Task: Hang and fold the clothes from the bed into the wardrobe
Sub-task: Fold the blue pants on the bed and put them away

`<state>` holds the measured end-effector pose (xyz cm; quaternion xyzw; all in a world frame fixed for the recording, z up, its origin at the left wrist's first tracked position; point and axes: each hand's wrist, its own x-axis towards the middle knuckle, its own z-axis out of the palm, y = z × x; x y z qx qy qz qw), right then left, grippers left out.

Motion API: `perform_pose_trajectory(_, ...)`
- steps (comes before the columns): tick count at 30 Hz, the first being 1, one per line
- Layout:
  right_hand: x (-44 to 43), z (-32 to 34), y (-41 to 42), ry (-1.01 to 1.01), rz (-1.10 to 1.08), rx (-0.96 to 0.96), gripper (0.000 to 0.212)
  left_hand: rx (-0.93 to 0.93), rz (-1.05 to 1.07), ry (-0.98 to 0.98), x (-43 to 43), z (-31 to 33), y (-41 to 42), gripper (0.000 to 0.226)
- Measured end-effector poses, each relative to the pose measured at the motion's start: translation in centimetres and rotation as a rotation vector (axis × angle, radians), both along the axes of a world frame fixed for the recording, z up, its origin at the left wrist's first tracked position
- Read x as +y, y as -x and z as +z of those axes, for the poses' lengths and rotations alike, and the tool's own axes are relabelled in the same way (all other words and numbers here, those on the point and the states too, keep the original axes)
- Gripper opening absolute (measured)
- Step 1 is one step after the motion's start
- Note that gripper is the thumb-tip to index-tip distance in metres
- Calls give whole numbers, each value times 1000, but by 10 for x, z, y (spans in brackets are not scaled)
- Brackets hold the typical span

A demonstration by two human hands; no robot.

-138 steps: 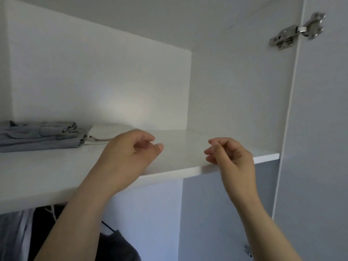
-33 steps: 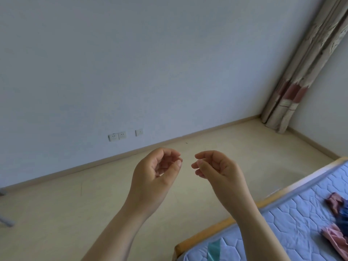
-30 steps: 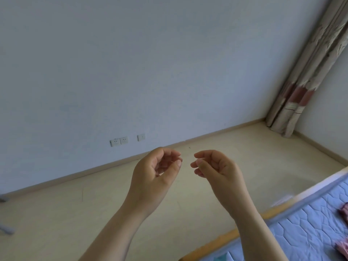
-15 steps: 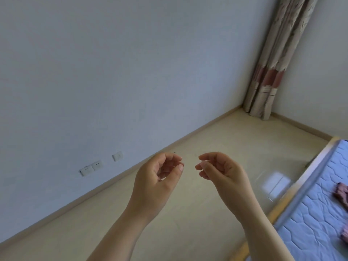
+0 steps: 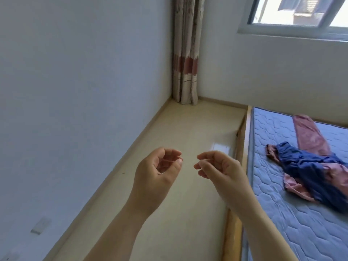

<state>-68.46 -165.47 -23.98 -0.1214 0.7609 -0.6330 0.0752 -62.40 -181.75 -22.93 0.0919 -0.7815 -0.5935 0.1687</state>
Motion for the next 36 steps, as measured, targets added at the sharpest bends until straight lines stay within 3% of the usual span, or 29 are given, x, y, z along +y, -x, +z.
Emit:
perform_pose_trajectory(12, 54, -12, 100, -78, -439, -18, 9, -34, -483, -66, 38, -23, 183, 13)
perform_pose_trajectory(25, 102, -16, 269, -55, -617, -24, 9, -36, -682, -33, 87, -25, 381, 14)
perform_pose_trajectory(36, 85, -36, 415, -103, -823, -122, 7, -54, -900, -59, 85, -41, 575, 15)
